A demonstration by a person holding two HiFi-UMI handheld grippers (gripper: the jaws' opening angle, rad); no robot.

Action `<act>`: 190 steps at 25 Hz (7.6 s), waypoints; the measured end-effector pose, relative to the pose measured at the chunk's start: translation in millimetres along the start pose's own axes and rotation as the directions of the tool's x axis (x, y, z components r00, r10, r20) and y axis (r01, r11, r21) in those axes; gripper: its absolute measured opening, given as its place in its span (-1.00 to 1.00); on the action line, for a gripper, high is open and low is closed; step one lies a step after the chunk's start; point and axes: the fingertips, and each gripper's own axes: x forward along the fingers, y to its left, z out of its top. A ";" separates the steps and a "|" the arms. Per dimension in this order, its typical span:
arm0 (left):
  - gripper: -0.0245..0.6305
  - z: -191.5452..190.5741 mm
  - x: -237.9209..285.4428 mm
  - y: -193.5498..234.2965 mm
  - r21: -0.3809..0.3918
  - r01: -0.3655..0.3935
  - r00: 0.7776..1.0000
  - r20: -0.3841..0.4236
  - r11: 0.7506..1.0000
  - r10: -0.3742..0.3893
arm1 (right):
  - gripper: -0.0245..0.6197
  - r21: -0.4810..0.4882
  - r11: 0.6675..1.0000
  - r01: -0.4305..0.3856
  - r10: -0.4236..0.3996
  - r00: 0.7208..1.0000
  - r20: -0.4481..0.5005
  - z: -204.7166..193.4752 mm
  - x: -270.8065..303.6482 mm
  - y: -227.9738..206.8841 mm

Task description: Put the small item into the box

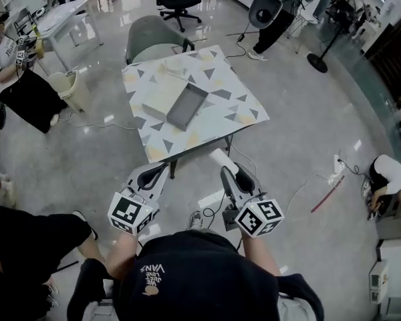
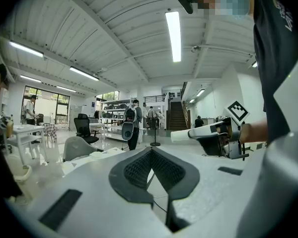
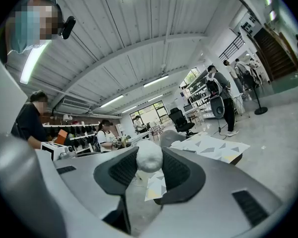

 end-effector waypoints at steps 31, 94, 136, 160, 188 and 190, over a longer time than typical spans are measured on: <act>-0.91 3.8 121.9 146.8 -0.038 -0.030 0.999 -0.045 0.999 0.028 | -0.50 0.008 1.000 0.007 -0.006 0.996 -0.087 30.0 194.0 -89.1; -0.91 -42.4 160.2 248.2 -0.214 -0.521 0.851 -0.199 0.826 0.485 | -0.50 -0.495 0.792 -0.358 -0.152 0.669 -0.727 -162.9 497.7 -236.0; -0.91 -45.8 156.0 241.7 -0.195 -0.498 0.861 -0.227 0.845 0.455 | -0.33 -0.515 0.759 -0.398 -0.268 0.531 -0.804 -198.0 488.4 -251.2; -0.91 -29.6 186.6 241.5 -0.153 -0.233 0.966 -0.149 0.960 0.210 | -0.92 -0.408 0.906 -0.116 -0.100 0.877 -0.471 -44.3 443.9 -186.7; -0.91 -20.1 170.4 232.0 -0.072 0.082 0.994 -0.069 0.994 -0.086 | -0.92 -0.235 0.965 0.113 -0.137 0.987 -0.086 36.0 292.1 -81.2; -0.91 -20.1 169.0 230.1 -0.070 0.095 0.993 -0.066 0.993 -0.100 | -0.92 -0.233 0.964 0.130 -0.151 0.985 -0.079 34.2 284.6 -78.4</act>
